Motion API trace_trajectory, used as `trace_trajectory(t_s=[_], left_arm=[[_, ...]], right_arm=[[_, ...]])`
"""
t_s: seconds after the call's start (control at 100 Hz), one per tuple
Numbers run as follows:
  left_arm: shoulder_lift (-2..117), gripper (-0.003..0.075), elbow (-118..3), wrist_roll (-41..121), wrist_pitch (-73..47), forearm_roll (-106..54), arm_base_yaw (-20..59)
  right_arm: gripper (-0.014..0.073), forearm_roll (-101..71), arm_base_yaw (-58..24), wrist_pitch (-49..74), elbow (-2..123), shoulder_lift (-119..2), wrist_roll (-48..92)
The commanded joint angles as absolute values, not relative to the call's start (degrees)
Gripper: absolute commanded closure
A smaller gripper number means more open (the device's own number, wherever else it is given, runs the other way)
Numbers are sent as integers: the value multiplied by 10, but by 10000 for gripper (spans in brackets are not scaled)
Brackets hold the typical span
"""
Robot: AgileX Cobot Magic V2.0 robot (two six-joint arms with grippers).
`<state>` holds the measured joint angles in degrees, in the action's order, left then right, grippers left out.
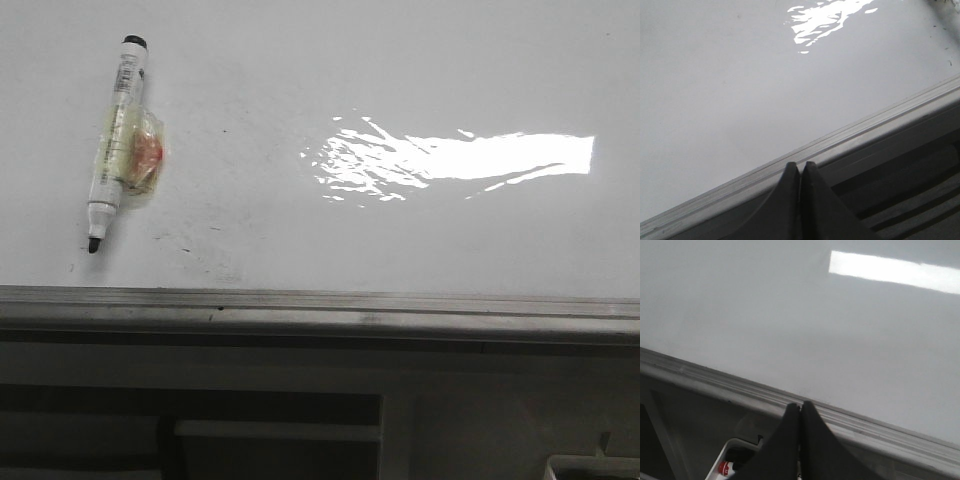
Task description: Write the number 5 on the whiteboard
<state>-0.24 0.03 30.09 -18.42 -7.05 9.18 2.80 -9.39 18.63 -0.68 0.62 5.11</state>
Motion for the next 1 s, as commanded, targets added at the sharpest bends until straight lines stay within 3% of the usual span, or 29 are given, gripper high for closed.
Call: trace_trajectory(t_s=[0.0, 0.99], left_arm=[[-16, 741, 14, 294, -144, -79, 89], [-16, 741, 14, 294, -143, -77, 89]], right_arm=[[657, 25, -90, 173, -20, 15, 53], [657, 25, -90, 132, -20, 15, 53]])
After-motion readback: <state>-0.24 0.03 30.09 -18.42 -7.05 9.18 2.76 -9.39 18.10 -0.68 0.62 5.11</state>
